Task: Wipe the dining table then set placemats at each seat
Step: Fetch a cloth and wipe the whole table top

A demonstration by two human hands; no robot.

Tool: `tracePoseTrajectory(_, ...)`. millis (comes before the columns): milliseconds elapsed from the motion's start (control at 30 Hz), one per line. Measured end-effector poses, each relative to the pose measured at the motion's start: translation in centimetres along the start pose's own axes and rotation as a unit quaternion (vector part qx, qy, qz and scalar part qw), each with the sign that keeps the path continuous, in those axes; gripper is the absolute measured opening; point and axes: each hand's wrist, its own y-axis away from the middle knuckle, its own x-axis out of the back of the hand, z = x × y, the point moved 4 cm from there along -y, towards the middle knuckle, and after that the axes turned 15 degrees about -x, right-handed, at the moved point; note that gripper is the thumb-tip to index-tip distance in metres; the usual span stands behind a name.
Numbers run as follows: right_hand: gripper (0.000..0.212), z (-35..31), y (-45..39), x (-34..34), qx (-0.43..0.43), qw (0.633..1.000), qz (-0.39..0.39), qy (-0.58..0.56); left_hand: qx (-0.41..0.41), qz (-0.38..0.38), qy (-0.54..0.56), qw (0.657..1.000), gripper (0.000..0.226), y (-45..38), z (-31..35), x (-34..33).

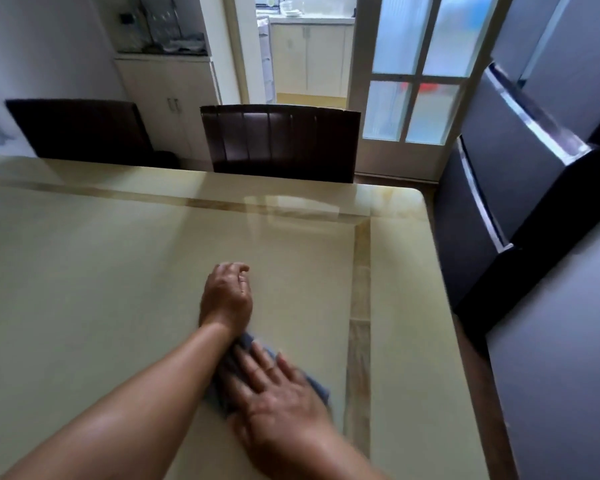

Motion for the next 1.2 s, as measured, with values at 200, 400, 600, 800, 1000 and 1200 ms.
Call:
tracePoseTrajectory(200, 0.048, -1.2, 2.6, 0.1, 0.057, 0.996, -0.045, 0.042, 0.011, 0.041, 0.024, 0.999, 0.02, 7.7, 1.4, 3.2)
tracePoseTrajectory(400, 0.056, 6.2, -8.1, 3.2, -0.144, 0.988, 0.013, -0.046, 0.067, 0.052, 0.018, 0.996, 0.019, 11.6, -2.5, 7.9)
tracePoseTrajectory(600, 0.058, -0.5, -11.4, 2.4, -0.203, 0.977, 0.004, -0.066, 0.083, 0.08, 0.014, 0.993, 0.019, 13.3, -5.6, 9.8)
tracePoseTrajectory(800, 0.065, -14.4, -4.5, -3.7, 0.105, 0.993, -0.046, -0.009, 0.179, 0.101, -0.026, 0.978, 0.021, 13.8, -7.3, 11.4)
tracePoseTrajectory(1000, 0.054, -18.6, -0.2, -5.1, 0.178, 0.983, -0.039, 0.035, 0.248, 0.076, 0.053, 0.964, 0.021, 16.4, -8.9, 14.5)
tracePoseTrajectory(1200, 0.051, -15.9, 1.8, -4.3, 0.151, 0.988, -0.042, -0.011, 0.251, 0.058, 0.133, 0.957, 0.021, 20.0, -7.7, 17.0)
